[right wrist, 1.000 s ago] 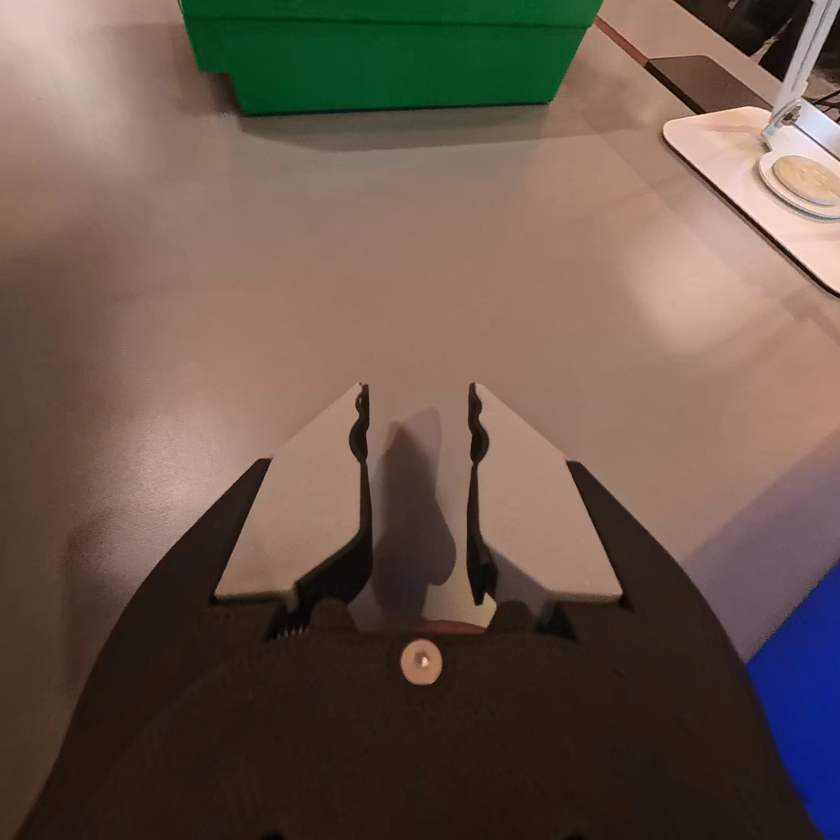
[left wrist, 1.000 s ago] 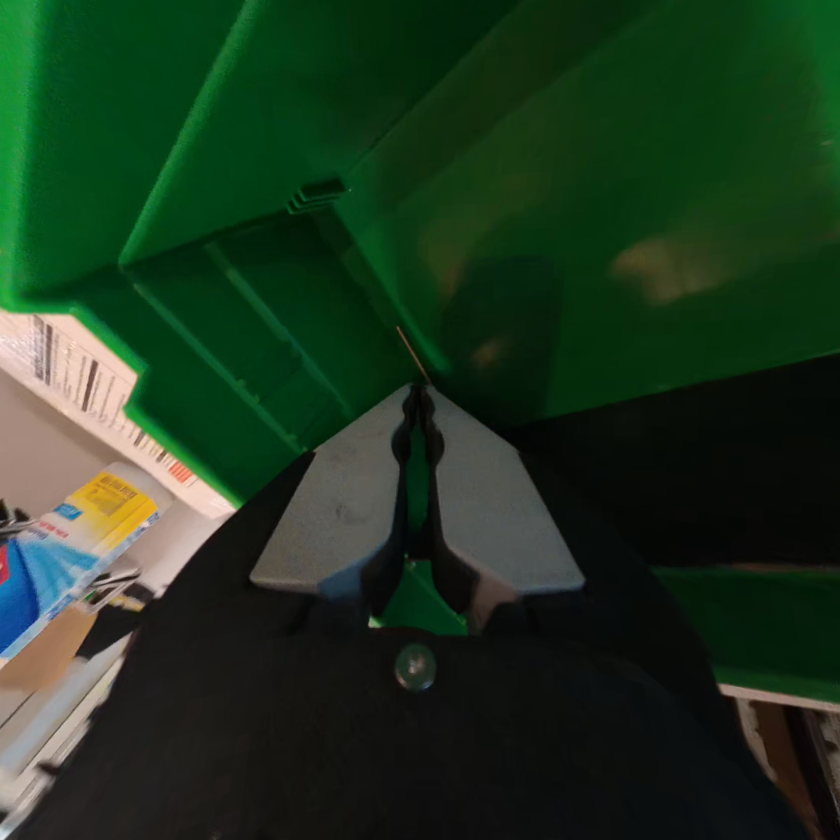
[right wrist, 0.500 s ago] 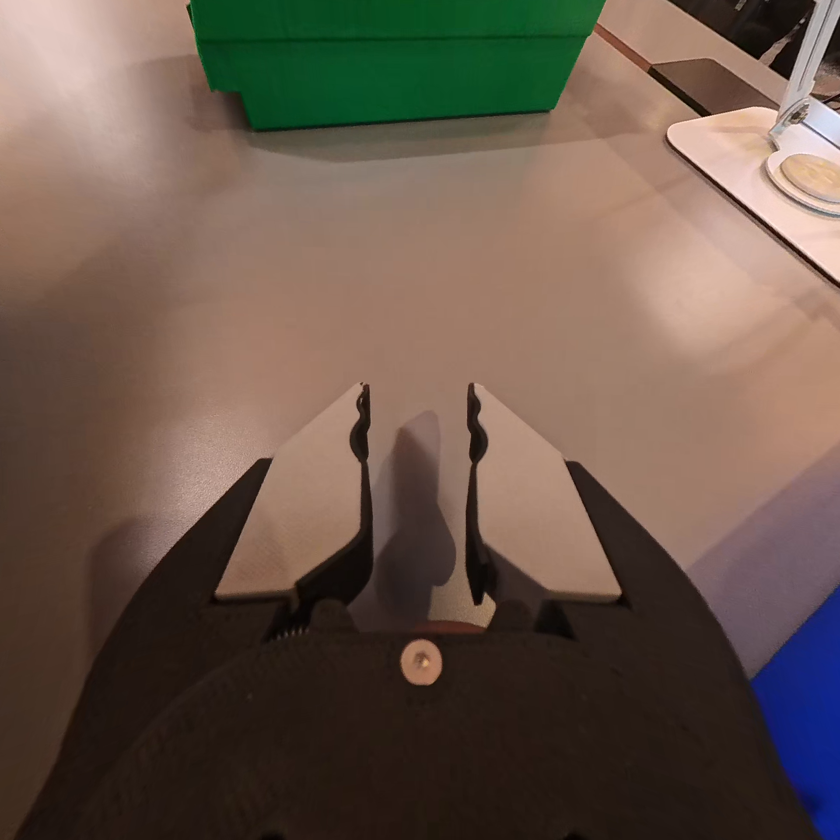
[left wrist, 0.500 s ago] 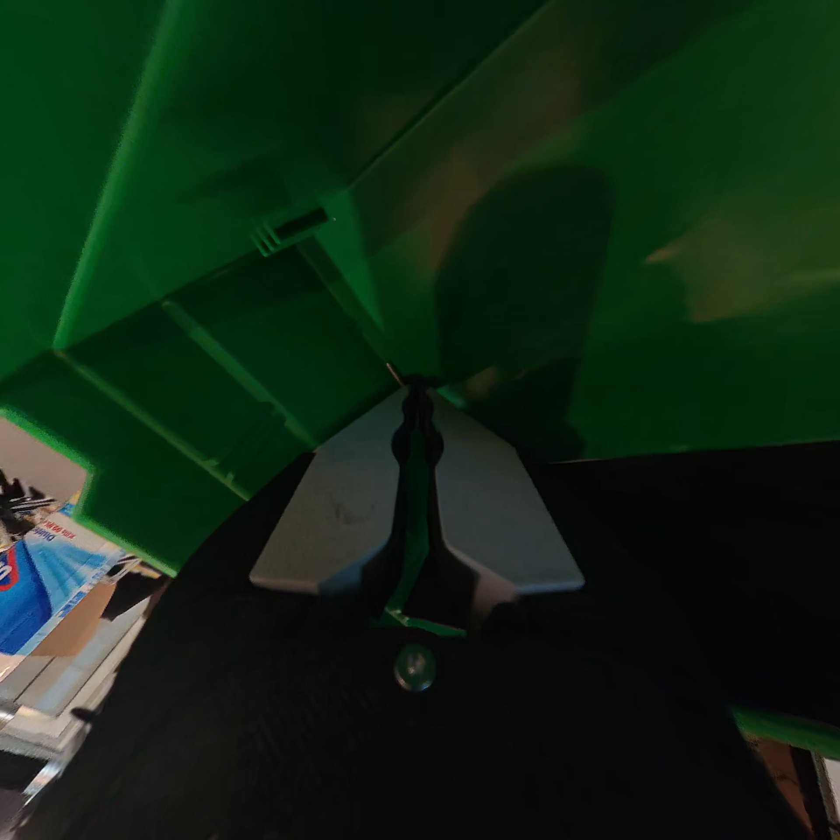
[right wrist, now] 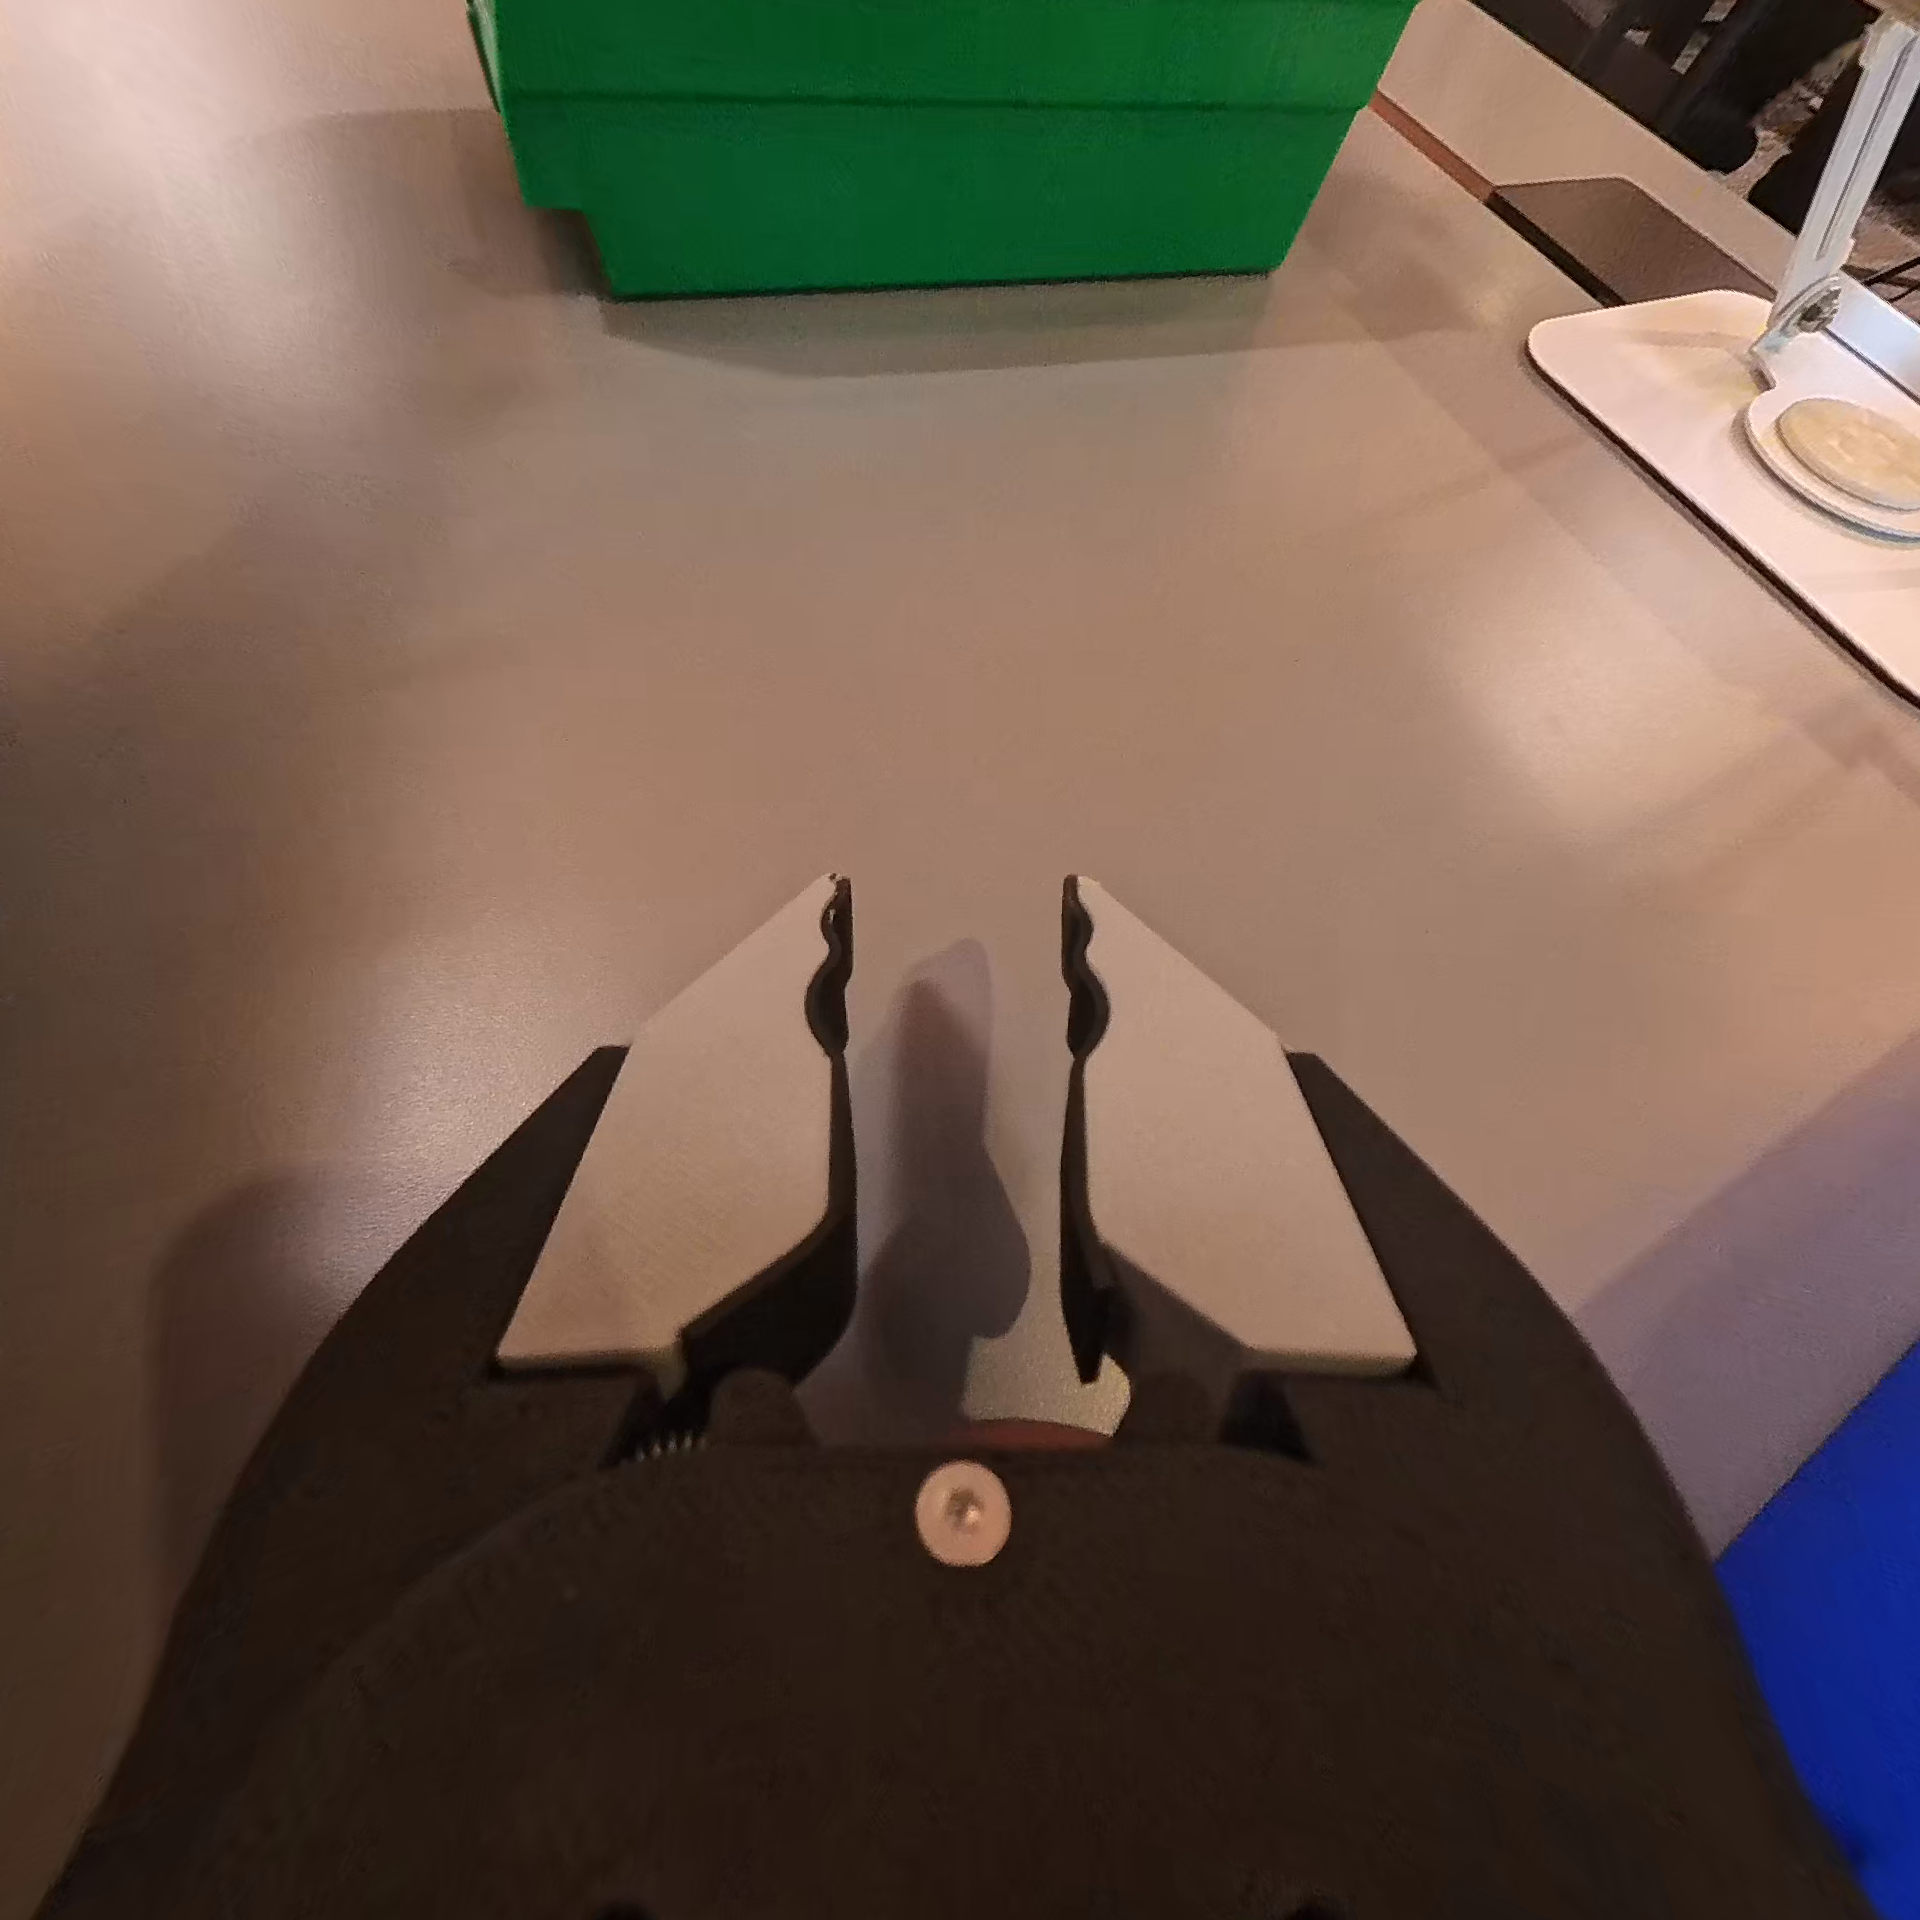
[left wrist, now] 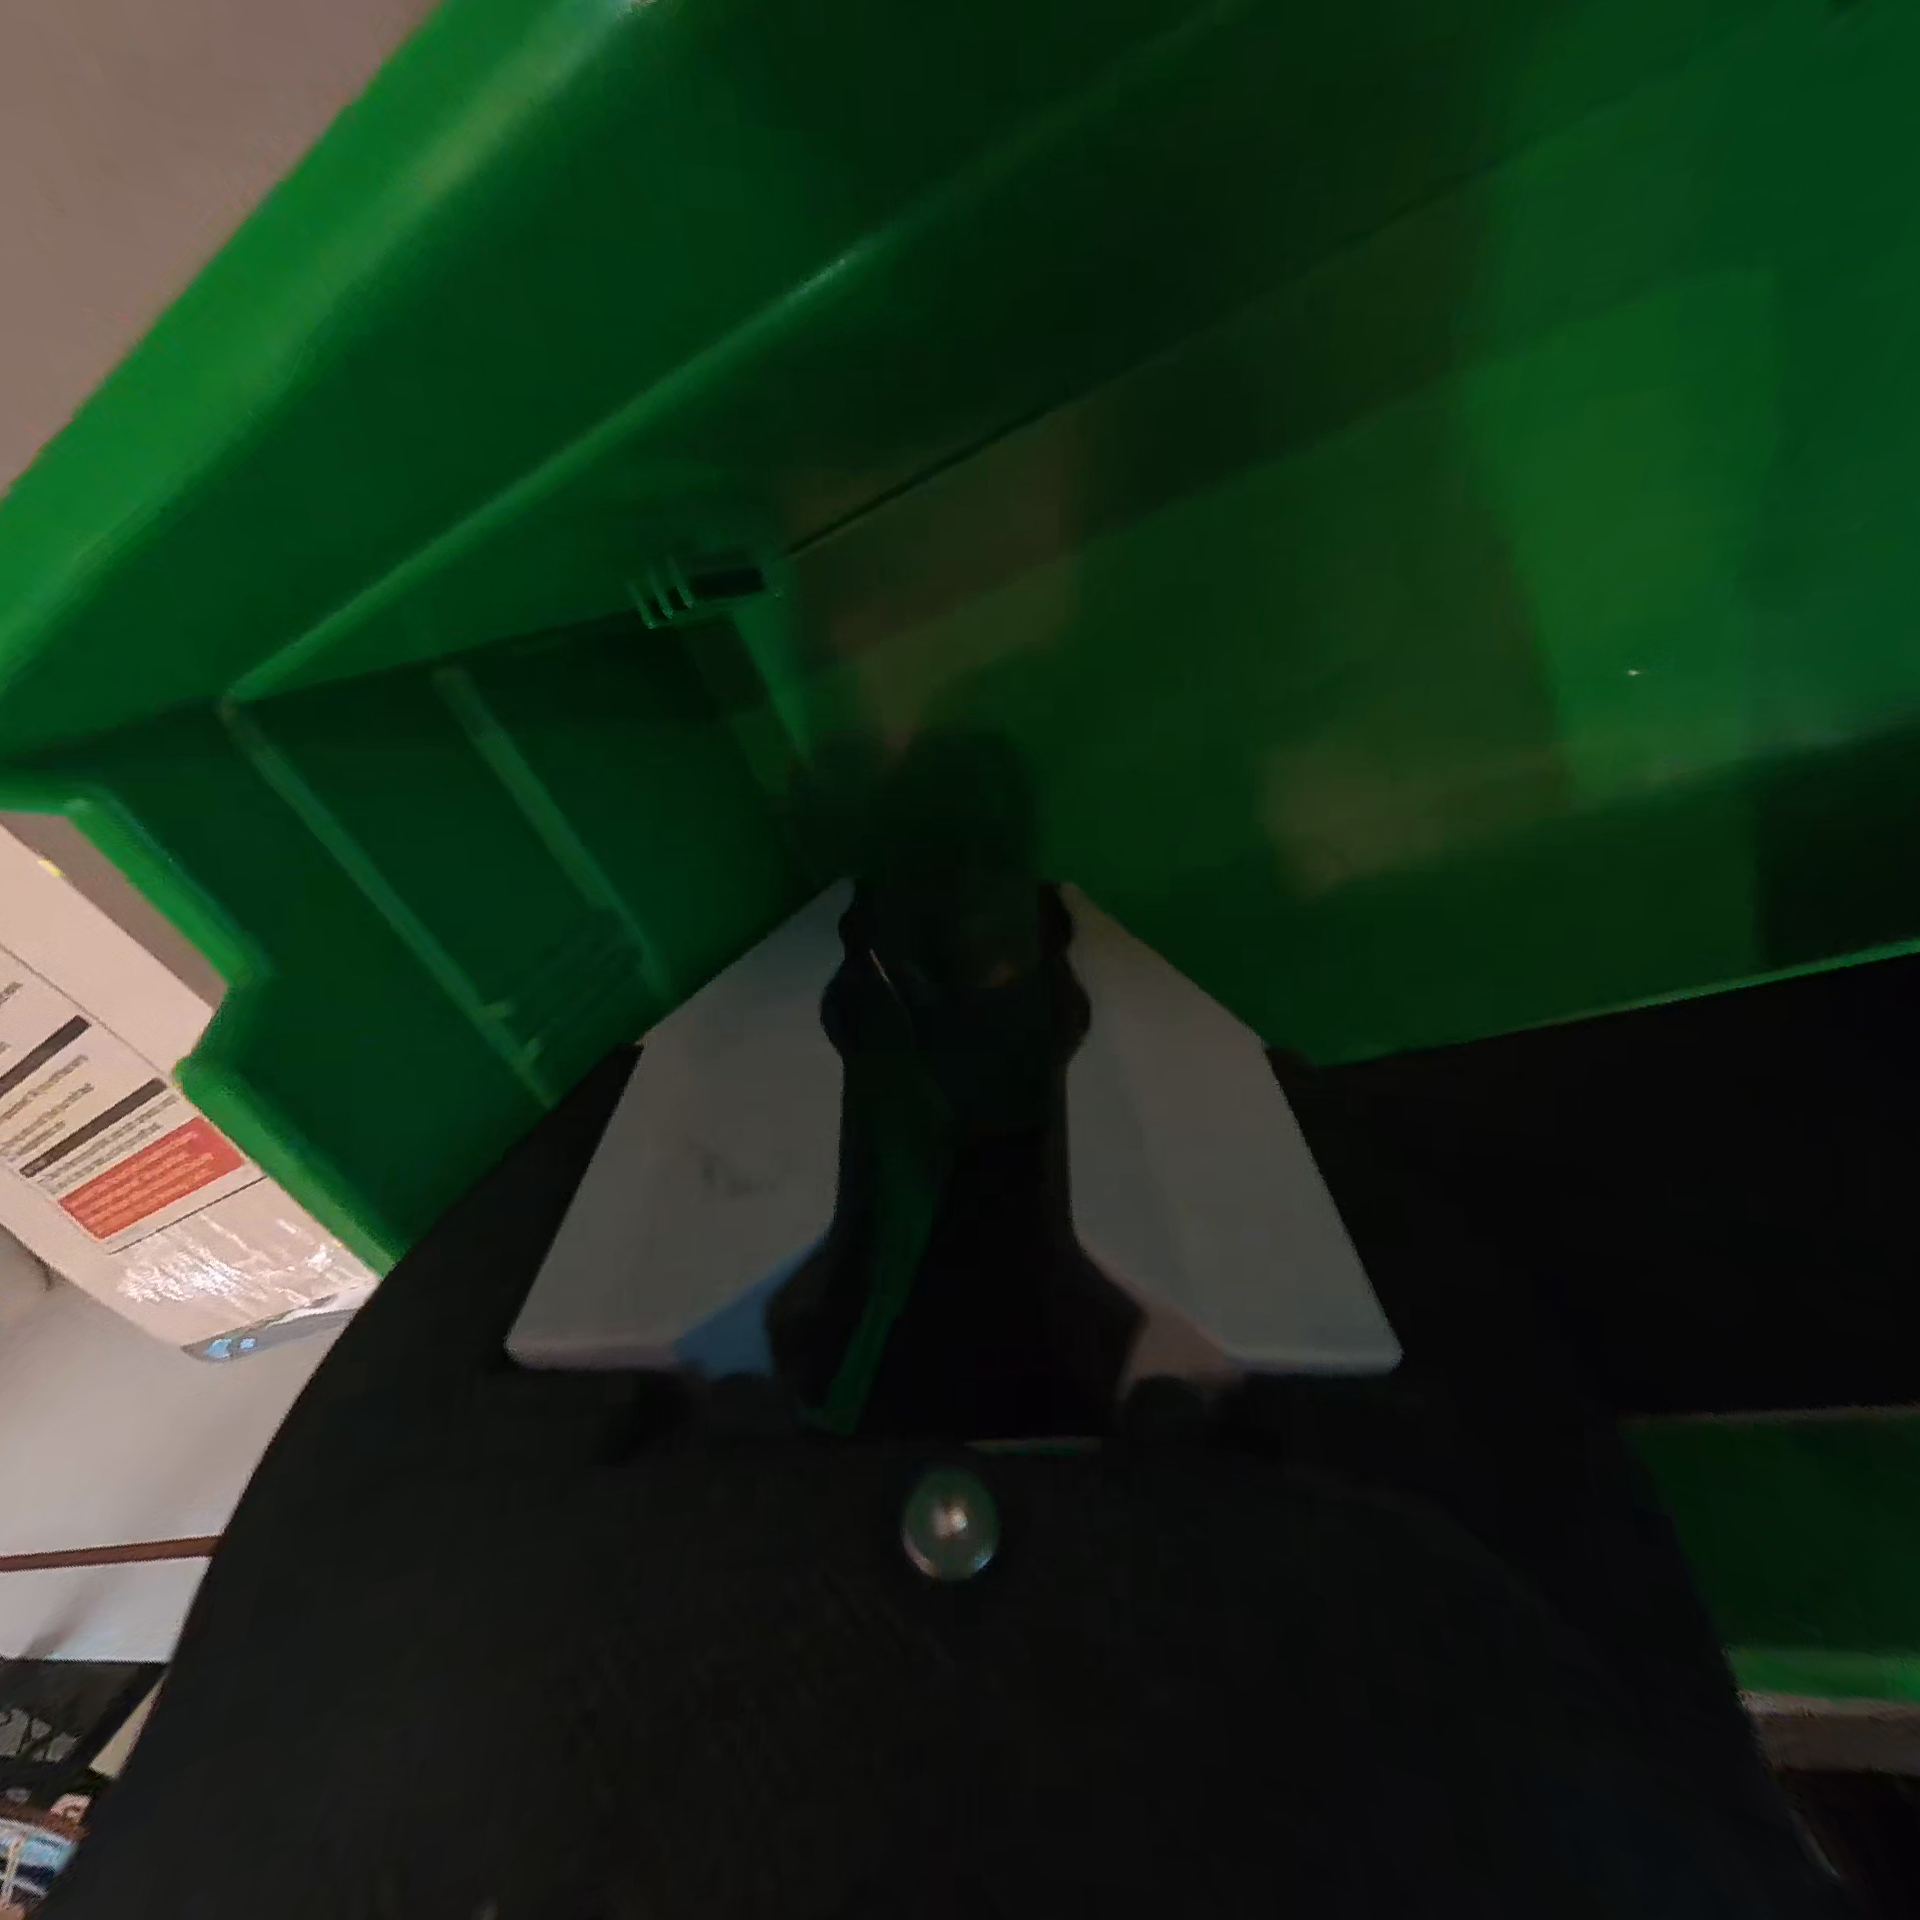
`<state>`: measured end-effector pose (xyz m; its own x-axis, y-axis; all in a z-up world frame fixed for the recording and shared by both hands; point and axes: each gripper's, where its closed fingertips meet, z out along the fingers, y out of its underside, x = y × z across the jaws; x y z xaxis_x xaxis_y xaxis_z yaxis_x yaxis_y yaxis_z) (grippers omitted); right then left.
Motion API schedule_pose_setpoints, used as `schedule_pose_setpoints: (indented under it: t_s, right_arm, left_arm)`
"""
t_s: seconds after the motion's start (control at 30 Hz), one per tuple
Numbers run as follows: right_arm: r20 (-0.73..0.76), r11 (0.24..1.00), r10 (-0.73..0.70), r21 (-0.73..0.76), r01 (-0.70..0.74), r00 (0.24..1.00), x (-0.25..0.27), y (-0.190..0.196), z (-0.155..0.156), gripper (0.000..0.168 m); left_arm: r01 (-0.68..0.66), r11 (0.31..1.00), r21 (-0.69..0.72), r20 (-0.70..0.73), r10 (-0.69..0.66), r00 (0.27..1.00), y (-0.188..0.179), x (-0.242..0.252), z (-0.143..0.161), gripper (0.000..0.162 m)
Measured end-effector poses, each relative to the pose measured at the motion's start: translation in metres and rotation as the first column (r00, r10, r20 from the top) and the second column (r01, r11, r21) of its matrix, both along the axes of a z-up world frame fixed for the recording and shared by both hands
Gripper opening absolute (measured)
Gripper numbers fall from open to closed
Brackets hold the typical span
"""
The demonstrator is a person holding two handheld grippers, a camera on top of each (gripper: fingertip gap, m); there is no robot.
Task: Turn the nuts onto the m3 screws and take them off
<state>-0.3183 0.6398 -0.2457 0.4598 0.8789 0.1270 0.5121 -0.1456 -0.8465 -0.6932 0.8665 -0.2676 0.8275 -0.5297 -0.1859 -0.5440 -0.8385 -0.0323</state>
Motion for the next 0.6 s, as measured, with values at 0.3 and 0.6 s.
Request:
schedule_pose_setpoints:
  t_s: [0.3, 0.6]
  right_arm:
    - [0.004, 1.000, 0.011, 0.012, -0.011, 1.000, -0.0020, -0.0026, 0.0007, 0.037]
    - [-0.006, 1.000, 0.017, 0.025, -0.017, 1.000, -0.0032, -0.0047, 0.0045, 0.036]
  left_arm:
    - [-0.122, 0.992, 0.017, -0.008, 0.122, 0.992, -0.0012, 0.0011, -0.0028, 0.063]
    - [-0.212, 0.977, -0.036, 0.039, 0.214, 0.976, -0.0063, 0.0008, -0.0057, 0.057]
